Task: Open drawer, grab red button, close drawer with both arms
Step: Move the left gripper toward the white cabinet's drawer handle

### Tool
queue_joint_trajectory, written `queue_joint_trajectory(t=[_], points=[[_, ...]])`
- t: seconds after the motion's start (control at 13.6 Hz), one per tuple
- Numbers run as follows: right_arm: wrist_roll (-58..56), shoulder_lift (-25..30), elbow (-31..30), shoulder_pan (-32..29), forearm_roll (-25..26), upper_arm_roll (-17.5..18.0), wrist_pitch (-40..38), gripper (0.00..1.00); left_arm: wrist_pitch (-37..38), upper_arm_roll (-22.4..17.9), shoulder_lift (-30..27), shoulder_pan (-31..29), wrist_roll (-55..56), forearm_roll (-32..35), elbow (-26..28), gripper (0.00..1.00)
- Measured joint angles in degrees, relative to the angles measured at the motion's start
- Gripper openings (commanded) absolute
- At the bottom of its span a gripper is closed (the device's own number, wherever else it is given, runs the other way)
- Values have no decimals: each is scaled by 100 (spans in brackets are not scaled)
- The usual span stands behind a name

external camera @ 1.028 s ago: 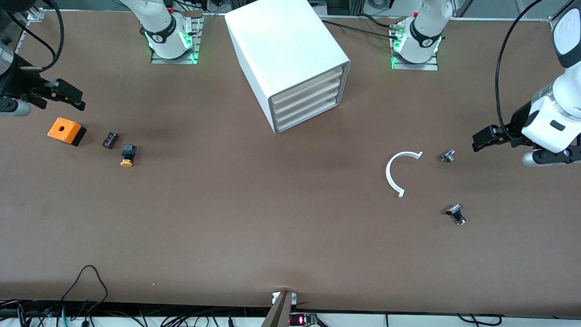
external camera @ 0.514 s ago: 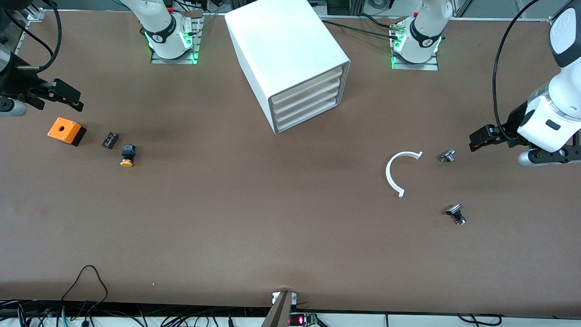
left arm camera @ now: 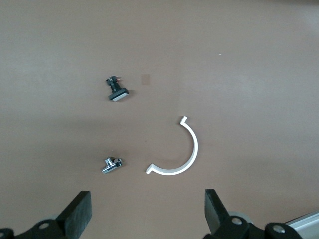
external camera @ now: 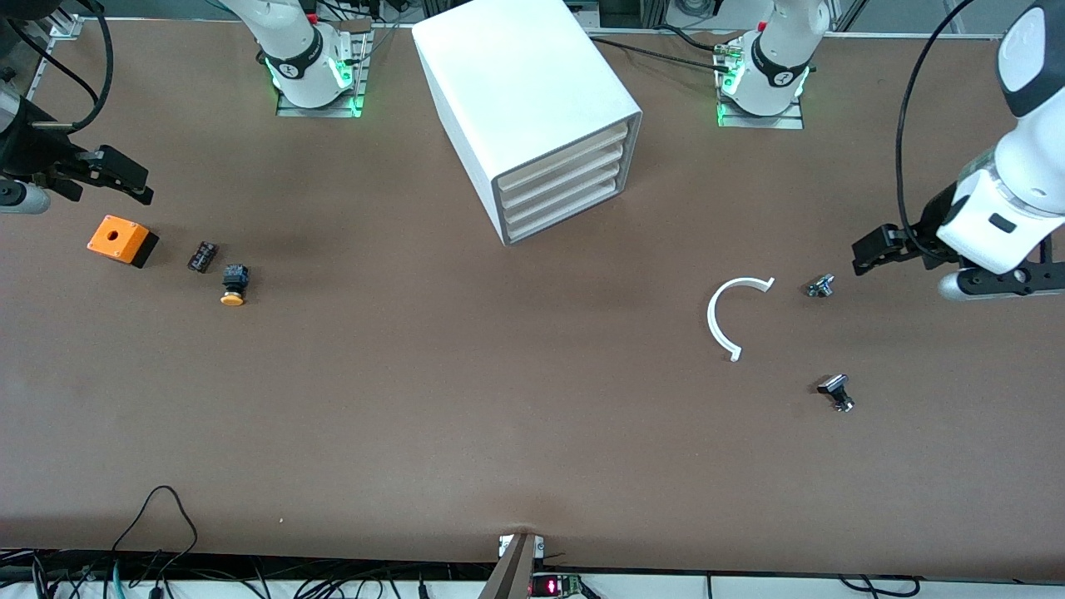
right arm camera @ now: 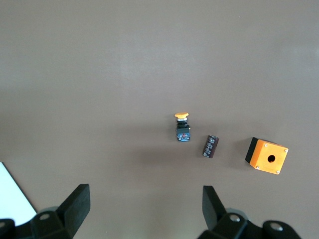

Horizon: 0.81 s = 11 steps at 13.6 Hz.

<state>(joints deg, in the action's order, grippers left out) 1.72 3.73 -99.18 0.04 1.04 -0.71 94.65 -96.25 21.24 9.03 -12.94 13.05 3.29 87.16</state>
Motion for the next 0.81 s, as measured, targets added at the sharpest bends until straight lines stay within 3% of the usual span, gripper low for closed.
queue_joint_trajectory(t=[0.44,0.66,0.81], points=[[11,-117,93,0,8,0,32,100,960,139,90,105,-2,-169,24,100],[20,-182,137,0,70,0,63,100,1008,208,299,106,-73,-280,151,100],[21,-249,296,0,72,0,66,100,911,213,566,105,-191,-752,397,100]])
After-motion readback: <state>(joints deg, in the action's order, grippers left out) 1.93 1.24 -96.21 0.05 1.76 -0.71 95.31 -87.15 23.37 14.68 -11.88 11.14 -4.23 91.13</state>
